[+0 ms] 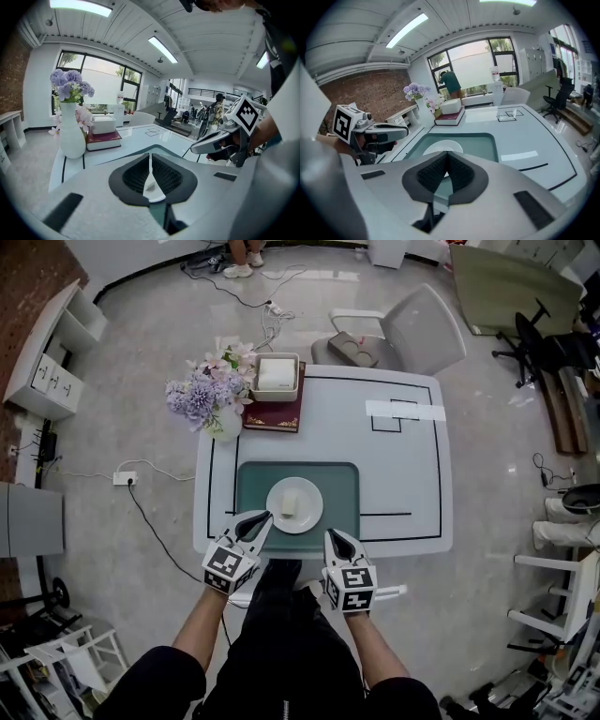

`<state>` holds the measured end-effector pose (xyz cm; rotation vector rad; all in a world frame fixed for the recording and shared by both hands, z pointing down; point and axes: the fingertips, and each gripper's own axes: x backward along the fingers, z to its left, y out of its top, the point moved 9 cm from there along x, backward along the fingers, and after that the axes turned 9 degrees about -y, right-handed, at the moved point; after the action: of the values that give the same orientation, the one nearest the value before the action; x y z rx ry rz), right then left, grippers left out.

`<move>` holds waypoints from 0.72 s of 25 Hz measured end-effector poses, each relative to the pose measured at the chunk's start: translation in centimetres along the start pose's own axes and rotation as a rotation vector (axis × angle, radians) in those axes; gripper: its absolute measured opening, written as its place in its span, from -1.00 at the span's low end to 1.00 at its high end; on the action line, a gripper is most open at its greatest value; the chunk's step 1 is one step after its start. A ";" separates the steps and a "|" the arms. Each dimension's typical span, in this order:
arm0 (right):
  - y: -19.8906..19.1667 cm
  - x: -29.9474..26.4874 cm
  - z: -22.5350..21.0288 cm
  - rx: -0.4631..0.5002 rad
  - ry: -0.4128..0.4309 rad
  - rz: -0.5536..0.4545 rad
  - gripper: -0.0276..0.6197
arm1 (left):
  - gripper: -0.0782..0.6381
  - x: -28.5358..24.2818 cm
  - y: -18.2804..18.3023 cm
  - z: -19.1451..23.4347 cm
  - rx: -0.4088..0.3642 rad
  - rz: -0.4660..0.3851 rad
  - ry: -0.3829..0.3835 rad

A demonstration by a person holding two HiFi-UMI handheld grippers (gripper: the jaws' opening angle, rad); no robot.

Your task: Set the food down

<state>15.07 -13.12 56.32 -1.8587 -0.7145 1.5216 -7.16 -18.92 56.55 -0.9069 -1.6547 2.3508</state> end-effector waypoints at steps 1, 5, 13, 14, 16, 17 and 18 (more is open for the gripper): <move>0.0 0.6 -0.1 -0.003 -0.002 -0.012 -0.89 | -0.71 -0.1 0.2 -0.6 -0.005 -0.001 -0.005; -0.3 2.8 -0.5 -0.002 -0.008 -0.049 -0.89 | -0.71 -0.1 0.7 -2.8 -0.047 -0.010 -0.027; -1.3 6.4 -0.7 0.006 -0.010 -0.095 -0.89 | -0.71 0.7 1.2 -6.6 -0.069 -0.035 -0.032; -1.4 6.8 -0.7 0.007 -0.009 -0.099 -0.89 | -0.71 0.8 1.3 -7.1 -0.070 -0.039 -0.033; -1.6 7.4 -0.6 0.010 -0.007 -0.106 -0.89 | -0.71 1.0 1.2 -7.8 -0.073 -0.043 -0.036; -1.7 7.6 -0.5 0.011 -0.006 -0.109 -0.89 | -0.71 1.1 1.0 -8.1 -0.074 -0.043 -0.038; -1.8 7.9 -0.4 0.014 -0.005 -0.113 -0.89 | -0.71 1.2 0.8 -8.3 -0.076 -0.045 -0.039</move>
<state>16.94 -6.14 52.66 -1.7745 -0.7955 1.4567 -3.49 -11.95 53.50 -0.8321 -1.7707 2.3055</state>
